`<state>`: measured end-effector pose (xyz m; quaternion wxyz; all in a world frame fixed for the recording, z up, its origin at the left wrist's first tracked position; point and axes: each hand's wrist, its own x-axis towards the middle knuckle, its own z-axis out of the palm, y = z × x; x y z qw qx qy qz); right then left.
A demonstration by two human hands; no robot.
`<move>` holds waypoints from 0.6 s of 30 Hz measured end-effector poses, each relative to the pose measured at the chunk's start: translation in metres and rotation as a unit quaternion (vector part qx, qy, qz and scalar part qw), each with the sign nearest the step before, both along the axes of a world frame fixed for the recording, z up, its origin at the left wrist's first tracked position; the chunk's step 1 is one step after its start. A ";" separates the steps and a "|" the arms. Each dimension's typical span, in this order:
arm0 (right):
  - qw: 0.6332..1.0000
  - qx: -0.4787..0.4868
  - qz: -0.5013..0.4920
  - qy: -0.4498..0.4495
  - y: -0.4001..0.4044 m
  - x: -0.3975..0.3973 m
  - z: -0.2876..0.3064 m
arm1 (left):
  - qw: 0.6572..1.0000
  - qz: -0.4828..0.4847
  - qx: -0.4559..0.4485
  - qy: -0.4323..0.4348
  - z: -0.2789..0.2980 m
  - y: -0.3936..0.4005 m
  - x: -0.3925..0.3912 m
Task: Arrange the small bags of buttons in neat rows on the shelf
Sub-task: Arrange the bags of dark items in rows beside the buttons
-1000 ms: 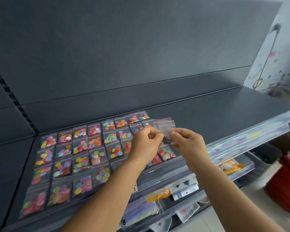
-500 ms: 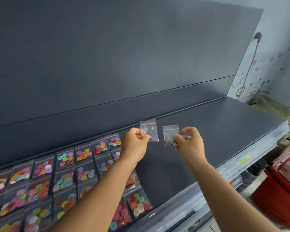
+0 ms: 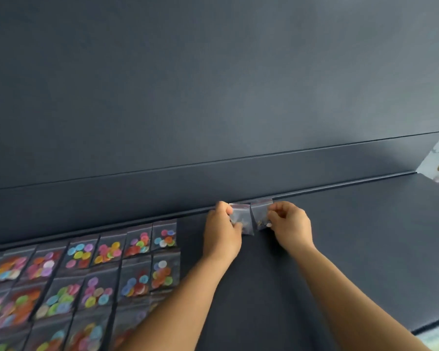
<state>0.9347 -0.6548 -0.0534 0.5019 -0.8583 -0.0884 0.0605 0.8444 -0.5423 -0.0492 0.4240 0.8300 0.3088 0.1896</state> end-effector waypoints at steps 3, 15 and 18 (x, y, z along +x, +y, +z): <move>0.995 -0.065 0.062 -0.039 0.002 0.017 -0.003 | 0.995 0.003 0.092 0.050 -0.001 -0.004 0.009; 0.839 -0.337 0.377 -0.203 -0.030 0.009 0.003 | 0.930 -0.154 0.266 0.202 -0.010 -0.024 -0.011; 0.819 -0.376 0.384 -0.199 -0.030 0.005 0.001 | 0.922 -0.157 0.276 0.220 -0.012 -0.026 -0.011</move>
